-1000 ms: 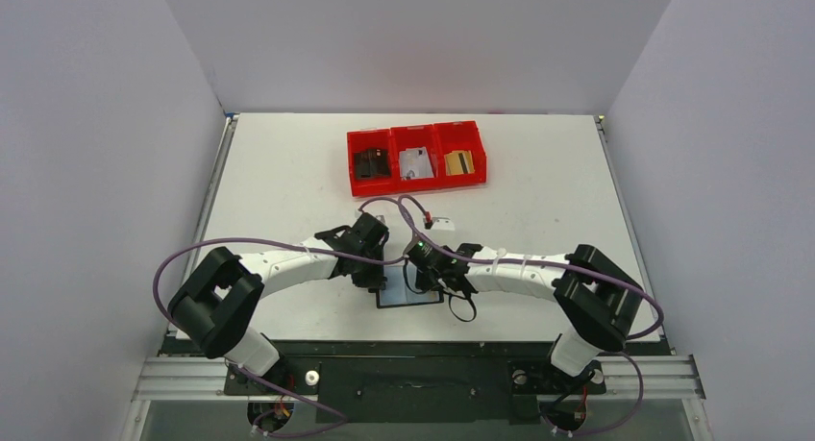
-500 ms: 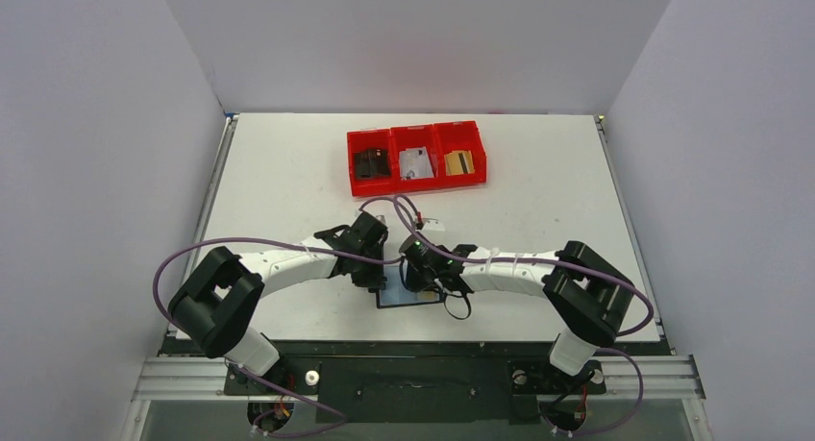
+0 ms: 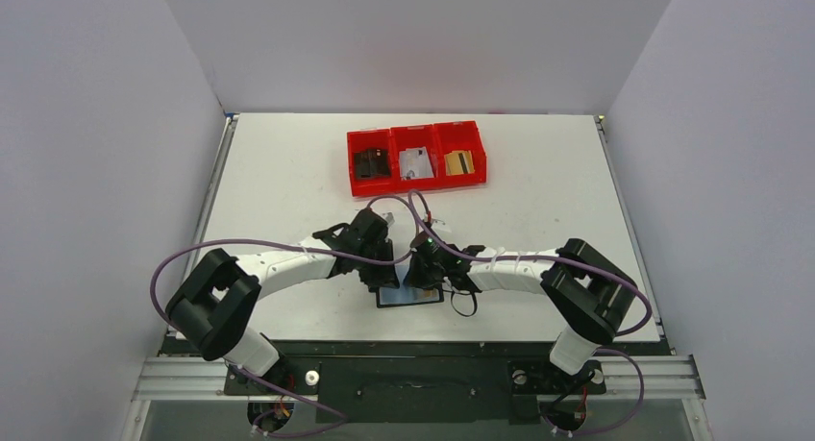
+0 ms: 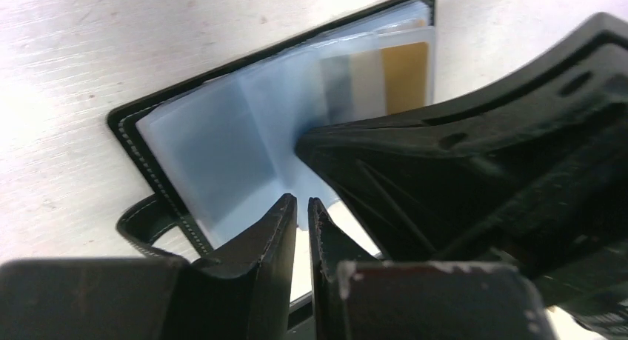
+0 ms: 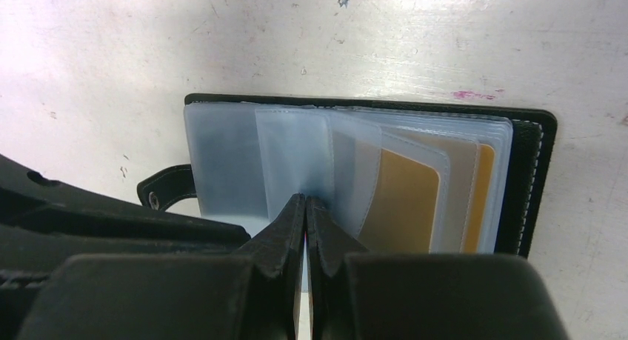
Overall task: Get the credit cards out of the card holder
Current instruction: Remove the credit card from the card holder.
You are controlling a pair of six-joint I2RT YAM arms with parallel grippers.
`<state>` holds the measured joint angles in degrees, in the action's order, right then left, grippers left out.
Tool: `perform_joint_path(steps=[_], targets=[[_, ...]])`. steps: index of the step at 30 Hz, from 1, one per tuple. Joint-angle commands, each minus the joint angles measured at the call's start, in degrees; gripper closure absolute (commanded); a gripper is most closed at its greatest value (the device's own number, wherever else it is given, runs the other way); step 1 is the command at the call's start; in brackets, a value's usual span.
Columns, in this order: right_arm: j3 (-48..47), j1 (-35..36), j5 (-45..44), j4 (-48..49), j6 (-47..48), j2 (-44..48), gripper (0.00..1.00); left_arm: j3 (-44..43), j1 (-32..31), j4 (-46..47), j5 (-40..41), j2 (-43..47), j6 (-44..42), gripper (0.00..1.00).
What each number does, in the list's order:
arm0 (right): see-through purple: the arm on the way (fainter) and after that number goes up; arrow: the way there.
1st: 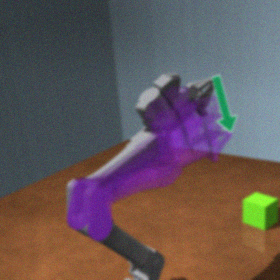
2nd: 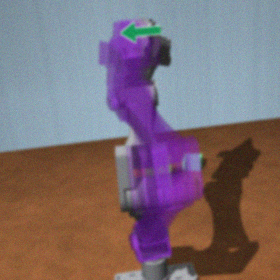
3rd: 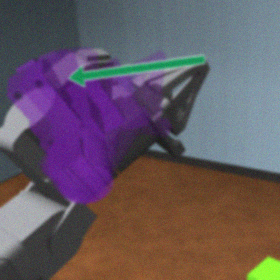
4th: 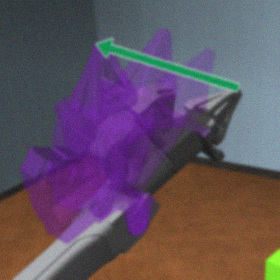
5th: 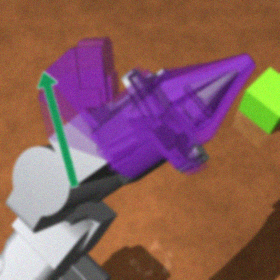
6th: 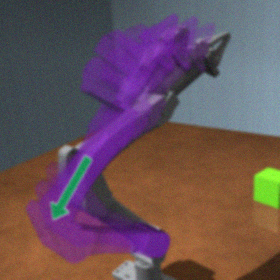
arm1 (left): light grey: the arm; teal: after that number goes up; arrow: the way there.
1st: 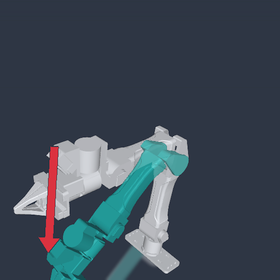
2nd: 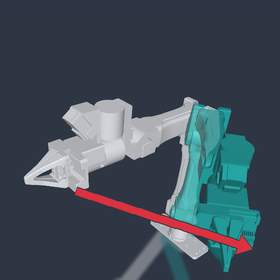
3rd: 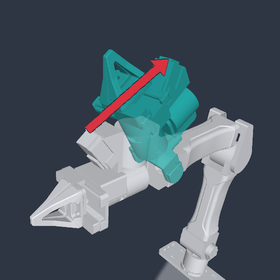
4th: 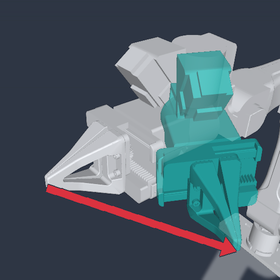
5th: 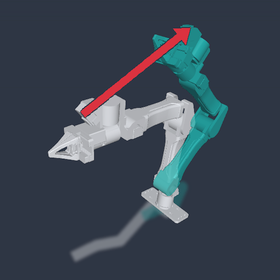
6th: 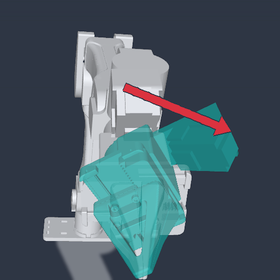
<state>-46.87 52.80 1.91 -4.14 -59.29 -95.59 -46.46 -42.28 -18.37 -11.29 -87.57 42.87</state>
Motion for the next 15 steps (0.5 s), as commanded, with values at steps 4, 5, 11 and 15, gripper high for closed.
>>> perform_joint_path(steps=[4,5,11,15], targets=[[1.08,-0.52,0.38,1.85,-1.06,-0.67,1.0,-1.51,0.33,7.13,-4.53,-0.29,2.4,0.9],[1.04,-0.51,0.37,1.86,-1.15,-0.43,1.0,-1.15,0.35,7.94,-4.4,-1.1,2.53,0.9],[1.23,-0.73,-0.41,1.28,-1.55,1.41,1.0,-0.1,0.62,8.5,-2.63,-3.43,3.55,0.97],[1.19,-0.79,-0.43,0.94,-1.49,2.62,1.0,0.24,0.76,7.26,-0.45,-4.39,3.66,1.0]])
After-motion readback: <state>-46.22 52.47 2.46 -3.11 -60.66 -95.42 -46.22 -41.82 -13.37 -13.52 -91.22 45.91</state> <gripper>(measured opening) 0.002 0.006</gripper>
